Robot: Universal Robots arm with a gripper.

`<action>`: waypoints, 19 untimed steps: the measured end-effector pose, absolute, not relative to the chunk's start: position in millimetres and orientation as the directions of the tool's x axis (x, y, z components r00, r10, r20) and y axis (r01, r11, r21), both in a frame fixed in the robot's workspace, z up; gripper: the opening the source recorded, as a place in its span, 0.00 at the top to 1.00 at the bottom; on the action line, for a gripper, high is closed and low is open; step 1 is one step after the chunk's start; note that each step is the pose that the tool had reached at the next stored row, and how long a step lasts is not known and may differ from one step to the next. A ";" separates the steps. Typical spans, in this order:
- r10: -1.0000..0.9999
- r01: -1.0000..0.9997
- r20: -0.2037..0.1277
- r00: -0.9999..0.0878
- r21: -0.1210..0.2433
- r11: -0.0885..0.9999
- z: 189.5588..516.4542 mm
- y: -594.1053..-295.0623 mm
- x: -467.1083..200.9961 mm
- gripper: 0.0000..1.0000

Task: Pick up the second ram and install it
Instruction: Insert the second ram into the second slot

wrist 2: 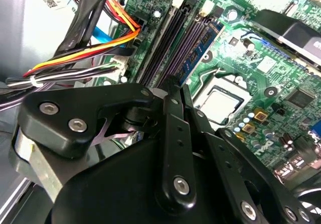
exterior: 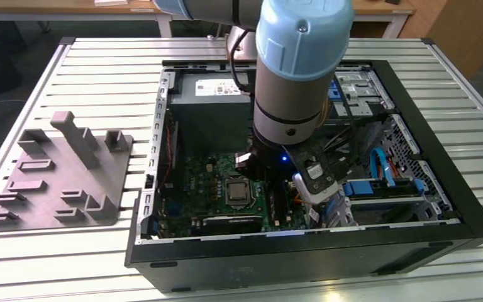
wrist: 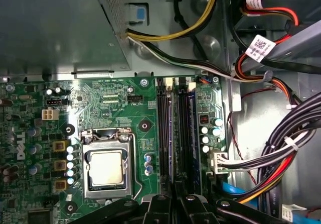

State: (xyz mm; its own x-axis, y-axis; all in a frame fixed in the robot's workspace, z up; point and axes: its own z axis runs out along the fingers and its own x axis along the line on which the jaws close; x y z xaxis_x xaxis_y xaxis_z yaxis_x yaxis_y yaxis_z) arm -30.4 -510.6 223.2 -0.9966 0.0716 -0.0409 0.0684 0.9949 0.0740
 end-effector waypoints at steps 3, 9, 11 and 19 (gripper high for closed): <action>0.072 0.068 -0.041 -0.997 0.072 0.995 221.6 -509.7 -30.5 0.86; 0.071 0.068 -0.042 -0.997 0.061 0.996 219.7 -506.4 -30.4 0.86; 0.071 0.068 -0.042 -0.997 0.055 0.996 219.8 -505.3 -30.5 0.86; 0.068 0.066 -0.043 -0.997 0.046 0.997 219.8 -499.5 -30.4 0.86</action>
